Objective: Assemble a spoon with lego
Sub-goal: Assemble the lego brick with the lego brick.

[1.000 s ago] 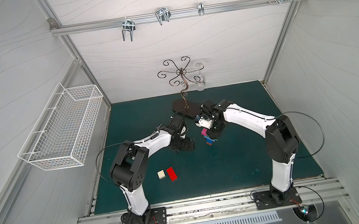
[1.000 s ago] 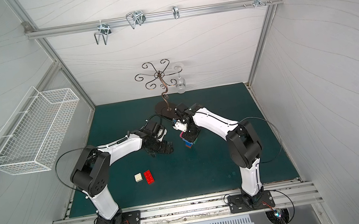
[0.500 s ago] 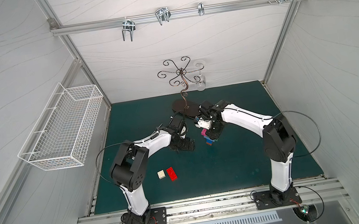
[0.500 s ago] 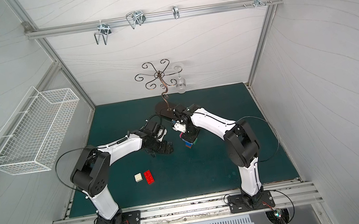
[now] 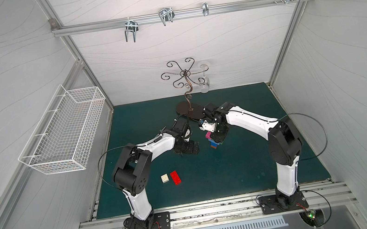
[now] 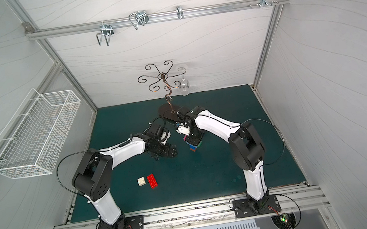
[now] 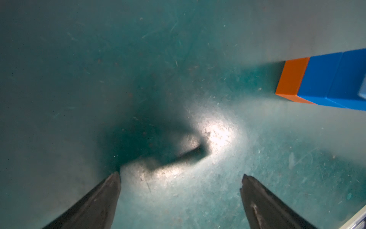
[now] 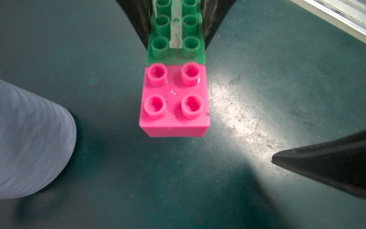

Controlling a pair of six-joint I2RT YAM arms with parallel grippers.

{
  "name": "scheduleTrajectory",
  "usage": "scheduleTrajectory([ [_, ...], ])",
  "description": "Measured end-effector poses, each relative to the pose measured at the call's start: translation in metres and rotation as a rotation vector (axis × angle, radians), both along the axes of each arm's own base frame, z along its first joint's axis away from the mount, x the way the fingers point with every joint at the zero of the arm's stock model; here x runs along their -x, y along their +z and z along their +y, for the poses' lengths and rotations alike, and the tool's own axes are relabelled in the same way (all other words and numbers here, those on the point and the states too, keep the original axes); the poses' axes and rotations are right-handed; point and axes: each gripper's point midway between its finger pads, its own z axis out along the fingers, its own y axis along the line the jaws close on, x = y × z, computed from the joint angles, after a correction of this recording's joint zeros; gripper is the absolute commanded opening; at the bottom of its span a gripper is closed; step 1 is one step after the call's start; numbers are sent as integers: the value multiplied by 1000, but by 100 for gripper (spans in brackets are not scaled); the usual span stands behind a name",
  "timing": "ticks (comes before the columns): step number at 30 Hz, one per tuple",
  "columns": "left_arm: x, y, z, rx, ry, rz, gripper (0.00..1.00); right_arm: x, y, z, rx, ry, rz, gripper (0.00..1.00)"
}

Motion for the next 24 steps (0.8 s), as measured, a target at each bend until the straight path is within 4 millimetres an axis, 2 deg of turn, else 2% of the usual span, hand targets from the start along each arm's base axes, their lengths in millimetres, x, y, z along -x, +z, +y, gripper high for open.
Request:
scheduleTrajectory([
  [7, 0, 0, 1, -3, 1, 0, 100, 2, 1, 2, -11, -7, 11, 45],
  [15, 3, -1, 6, -25, 8, -1, 100, 3, 1, 4, -23, -14, 21, 54],
  [19, 5, 9, 16, -58, 33, -21, 100, 1, 2, 4, -27, -17, 9, 55],
  [24, 11, 32, 37, -105, 100, -68, 100, -2, 14, 5, -51, -33, -39, 57],
])
